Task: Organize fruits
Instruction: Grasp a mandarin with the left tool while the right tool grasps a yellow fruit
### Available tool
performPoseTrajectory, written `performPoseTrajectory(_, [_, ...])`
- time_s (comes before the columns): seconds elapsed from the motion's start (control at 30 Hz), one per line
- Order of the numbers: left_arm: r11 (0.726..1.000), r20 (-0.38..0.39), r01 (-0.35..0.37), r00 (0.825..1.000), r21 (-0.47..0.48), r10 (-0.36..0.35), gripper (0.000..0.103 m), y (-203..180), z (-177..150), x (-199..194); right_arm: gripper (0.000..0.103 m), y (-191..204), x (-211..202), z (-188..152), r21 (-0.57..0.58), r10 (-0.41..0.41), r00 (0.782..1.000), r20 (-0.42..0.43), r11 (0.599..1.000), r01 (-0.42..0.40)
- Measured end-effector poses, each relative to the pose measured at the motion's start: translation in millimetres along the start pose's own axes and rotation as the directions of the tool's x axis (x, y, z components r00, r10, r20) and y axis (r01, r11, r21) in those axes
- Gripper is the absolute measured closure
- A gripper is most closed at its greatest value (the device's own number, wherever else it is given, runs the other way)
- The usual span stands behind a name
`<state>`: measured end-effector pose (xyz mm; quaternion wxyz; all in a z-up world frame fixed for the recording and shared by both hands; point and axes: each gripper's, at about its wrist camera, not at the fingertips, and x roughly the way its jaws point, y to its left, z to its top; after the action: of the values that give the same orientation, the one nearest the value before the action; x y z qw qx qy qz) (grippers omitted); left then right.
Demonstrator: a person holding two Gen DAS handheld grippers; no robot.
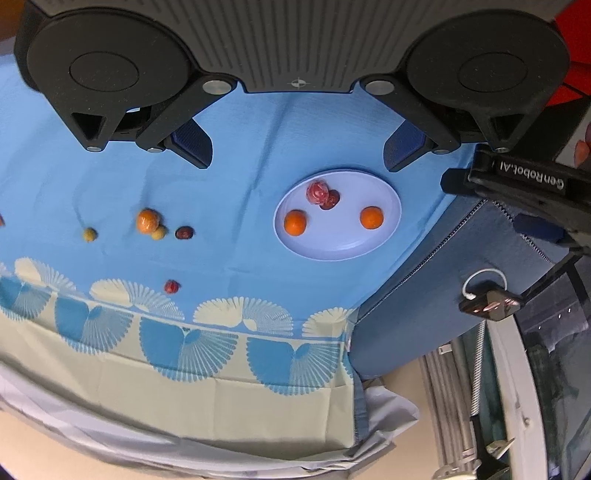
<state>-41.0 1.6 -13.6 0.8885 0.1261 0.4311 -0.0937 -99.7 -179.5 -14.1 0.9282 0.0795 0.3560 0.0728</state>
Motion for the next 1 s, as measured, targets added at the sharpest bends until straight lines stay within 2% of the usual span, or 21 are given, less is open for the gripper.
performPoseTrajectory(0.17, [0.999,-0.025,-0.006,1.0,0.039,0.007,0.0,-12,7,13,0.004,-24,7,0,0.093,-0.008,1.0,-0.005,0.996,0.008])
performPoseTrajectory(0.3, [0.999,-0.038,0.012,0.999,0.04,-0.01,0.0,-27,24,26,0.004,-53,3,1,0.178,-0.088,0.995,0.054,0.981,0.078])
performPoseTrajectory(0.4, [0.998,-0.05,0.058,0.997,0.016,-0.057,0.0,-46,45,40,0.004,-89,3,6,0.24,-0.207,0.973,0.104,0.954,0.177])
performPoseTrajectory(0.47, [0.995,-0.058,0.094,0.994,0.011,-0.093,0.0,-66,63,51,0.003,-117,8,11,0.269,-0.265,0.96,0.093,0.935,0.232])
performPoseTrajectory(0.57, [0.992,-0.068,0.128,0.99,0.006,-0.127,0.0,-100,85,72,0.002,-165,19,20,0.322,-0.308,0.949,0.063,0.907,0.273])
performPoseTrajectory(0.63, [0.985,-0.098,0.172,0.98,-0.012,-0.172,0.0,-121,98,88,0.001,-195,28,26,0.333,-0.348,0.936,0.054,0.89,0.312])
performPoseTrajectory(0.73, [0.972,-0.131,0.229,0.964,-0.051,-0.233,0.0,-155,119,117,0.001,-236,52,32,0.326,-0.397,0.917,0.041,0.873,0.363])
performPoseTrajectory(0.87, [0.968,-0.171,0.23,0.955,-0.096,-0.244,0.0,-200,140,163,0.001,-285,101,33,0.289,-0.447,0.894,0.045,0.862,0.416])
performPoseTrajectory(0.93, [0.965,-0.188,0.236,0.949,-0.112,-0.254,0.0,-219,149,185,0.001,-310,132,33,0.266,-0.457,0.888,0.042,0.862,0.431])
performPoseTrajectory(1.0, [0.965,-0.193,0.238,0.947,-0.108,-0.255,0.0,-237,160,205,0.001,-334,160,35,0.248,-0.444,0.895,0.026,0.871,0.425])
